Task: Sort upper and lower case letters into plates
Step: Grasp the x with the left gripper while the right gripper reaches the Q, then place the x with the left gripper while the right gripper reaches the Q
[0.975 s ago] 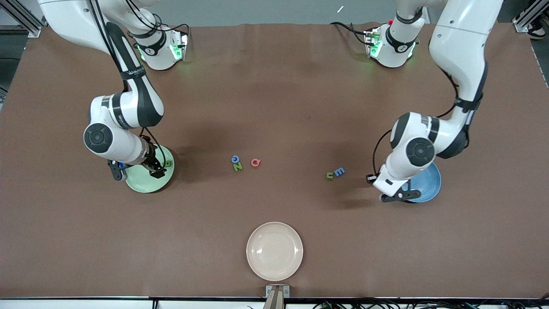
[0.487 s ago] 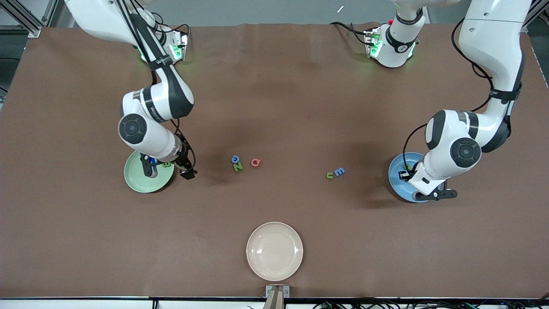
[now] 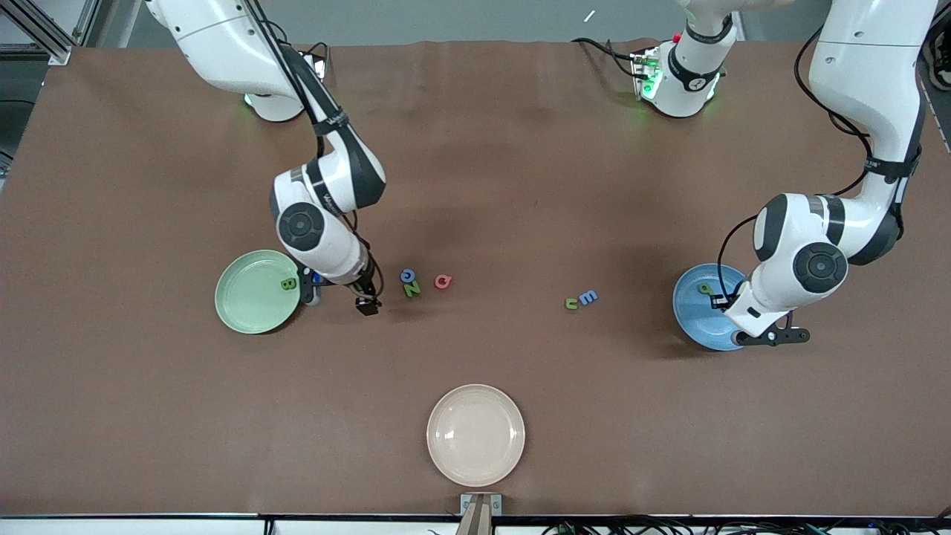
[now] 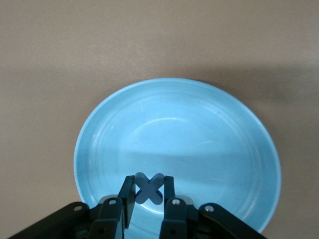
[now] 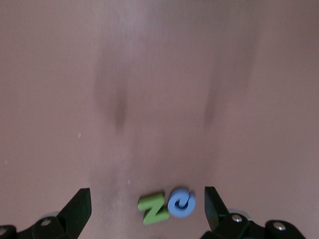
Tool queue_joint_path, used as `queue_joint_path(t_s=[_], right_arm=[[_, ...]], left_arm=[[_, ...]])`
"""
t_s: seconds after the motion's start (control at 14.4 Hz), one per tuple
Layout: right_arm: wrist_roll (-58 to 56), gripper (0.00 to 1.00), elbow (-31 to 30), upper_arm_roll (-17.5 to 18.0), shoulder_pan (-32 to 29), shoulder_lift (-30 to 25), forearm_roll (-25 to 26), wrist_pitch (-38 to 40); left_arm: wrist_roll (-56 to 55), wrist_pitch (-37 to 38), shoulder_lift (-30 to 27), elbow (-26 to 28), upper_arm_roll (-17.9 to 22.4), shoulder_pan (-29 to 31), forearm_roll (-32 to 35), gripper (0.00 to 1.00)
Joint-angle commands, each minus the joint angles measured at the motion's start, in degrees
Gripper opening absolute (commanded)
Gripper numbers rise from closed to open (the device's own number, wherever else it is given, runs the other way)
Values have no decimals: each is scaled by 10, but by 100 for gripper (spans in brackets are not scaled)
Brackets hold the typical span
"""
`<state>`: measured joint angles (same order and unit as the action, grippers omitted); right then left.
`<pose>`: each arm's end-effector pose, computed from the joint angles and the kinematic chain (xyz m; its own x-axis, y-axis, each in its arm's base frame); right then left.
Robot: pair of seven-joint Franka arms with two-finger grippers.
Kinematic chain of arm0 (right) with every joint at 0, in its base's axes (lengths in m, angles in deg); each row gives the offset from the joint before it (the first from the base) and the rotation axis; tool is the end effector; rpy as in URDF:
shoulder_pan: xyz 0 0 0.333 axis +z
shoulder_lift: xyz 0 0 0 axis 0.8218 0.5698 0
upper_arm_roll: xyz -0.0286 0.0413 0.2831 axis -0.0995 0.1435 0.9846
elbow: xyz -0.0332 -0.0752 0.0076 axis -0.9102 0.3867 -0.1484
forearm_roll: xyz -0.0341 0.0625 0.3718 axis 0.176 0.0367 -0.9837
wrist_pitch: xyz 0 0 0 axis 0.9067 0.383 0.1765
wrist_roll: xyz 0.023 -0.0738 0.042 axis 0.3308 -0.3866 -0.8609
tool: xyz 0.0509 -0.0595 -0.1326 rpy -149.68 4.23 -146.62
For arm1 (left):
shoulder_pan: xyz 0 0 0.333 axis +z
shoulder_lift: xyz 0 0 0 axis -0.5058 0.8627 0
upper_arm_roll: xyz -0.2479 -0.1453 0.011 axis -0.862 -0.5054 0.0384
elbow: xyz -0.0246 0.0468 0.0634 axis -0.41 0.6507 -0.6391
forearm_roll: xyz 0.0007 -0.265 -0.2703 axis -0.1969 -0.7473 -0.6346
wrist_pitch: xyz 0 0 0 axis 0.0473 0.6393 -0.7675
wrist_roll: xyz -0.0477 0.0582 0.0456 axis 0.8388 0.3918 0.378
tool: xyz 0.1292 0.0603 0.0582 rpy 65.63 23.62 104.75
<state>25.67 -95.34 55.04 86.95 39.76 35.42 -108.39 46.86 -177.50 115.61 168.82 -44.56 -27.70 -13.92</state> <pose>0.5365 0.3013 0.1773 0.1400 -0.9865 -0.0852 -0.9888 -0.1438 0.0399 0.5865 -0.0092 0.1672 0.9957 0.0323 -0.0874 0.0197 -0.9897 -0.1415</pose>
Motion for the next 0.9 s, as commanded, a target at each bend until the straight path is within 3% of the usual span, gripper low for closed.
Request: queue_joint_path(t_s=[0.0,0.49,0.84], right_arm=[[48,100,39,-4,25,31,-3,6],[120,100,107,-5,72,95,4,6],[136,100,111,-5,85,101,4,6]], left_arm=[[14,-13,4,4,-4,11,11,13],[26,-30,24,4,-5,21,12,14],[29,-31,31,4,-4,21,12,16]])
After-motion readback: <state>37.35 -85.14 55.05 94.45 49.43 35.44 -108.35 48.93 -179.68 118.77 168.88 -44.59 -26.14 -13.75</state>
